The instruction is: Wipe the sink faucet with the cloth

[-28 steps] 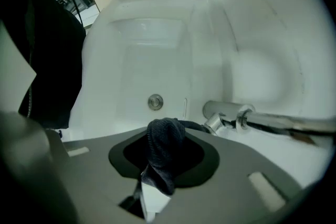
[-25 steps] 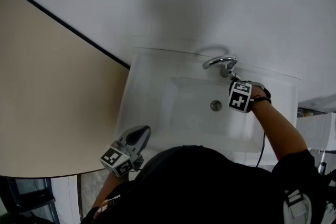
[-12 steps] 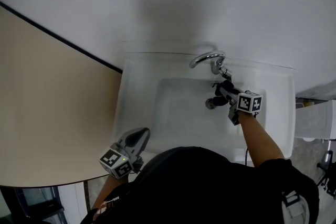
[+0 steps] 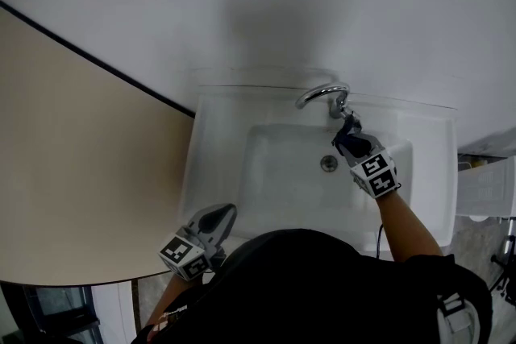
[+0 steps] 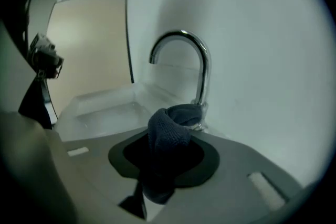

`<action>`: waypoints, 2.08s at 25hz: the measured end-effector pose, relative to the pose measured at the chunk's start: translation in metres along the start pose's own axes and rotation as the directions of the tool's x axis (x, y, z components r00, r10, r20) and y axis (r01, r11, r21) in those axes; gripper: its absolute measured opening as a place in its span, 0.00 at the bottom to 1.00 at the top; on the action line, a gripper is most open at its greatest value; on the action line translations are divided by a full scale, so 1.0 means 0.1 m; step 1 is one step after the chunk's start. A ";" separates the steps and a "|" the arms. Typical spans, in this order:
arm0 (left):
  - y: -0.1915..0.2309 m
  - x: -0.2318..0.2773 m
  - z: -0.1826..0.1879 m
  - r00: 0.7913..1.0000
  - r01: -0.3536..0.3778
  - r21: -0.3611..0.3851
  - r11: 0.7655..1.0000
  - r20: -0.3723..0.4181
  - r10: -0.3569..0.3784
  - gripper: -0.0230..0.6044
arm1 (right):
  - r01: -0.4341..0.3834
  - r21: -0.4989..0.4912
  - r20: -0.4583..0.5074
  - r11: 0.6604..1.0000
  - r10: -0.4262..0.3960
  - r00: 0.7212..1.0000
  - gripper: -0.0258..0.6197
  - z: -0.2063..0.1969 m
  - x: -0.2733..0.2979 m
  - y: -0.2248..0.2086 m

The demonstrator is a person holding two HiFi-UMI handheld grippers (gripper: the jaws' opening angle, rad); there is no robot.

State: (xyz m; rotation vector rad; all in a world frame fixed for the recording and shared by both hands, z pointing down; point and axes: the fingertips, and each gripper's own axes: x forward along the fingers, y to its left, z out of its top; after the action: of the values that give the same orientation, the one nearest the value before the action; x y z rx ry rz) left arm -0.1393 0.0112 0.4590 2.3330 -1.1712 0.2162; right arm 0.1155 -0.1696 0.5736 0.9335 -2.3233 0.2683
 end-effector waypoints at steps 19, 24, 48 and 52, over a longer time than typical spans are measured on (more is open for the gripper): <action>0.10 -0.18 0.01 0.998 -0.034 -0.018 0.999 0.049 0.034 0.04 | -0.336 -0.182 -0.673 0.924 0.132 0.728 0.18 -0.26 -0.08 -0.27; 0.26 -0.18 -0.02 0.998 -0.041 -0.037 0.998 0.051 0.043 0.04 | -0.253 0.389 -0.310 0.886 0.385 0.870 0.18 -0.63 -0.32 -0.20; -0.05 0.10 0.02 0.999 0.000 0.015 1.000 -0.049 0.001 0.04 | -0.697 0.599 0.669 0.395 0.231 0.706 0.17 -0.01 -0.10 -0.58; -0.06 0.11 0.04 0.999 0.003 0.003 1.000 -0.039 -0.003 0.04 | -0.608 0.658 0.625 0.445 0.129 0.770 0.17 -0.12 0.01 -0.80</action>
State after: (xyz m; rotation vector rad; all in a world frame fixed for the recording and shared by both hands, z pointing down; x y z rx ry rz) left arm -0.1282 0.0045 0.4570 2.3228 -1.1494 0.2619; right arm 0.1757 -0.2238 0.5808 0.9086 -2.8899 1.6899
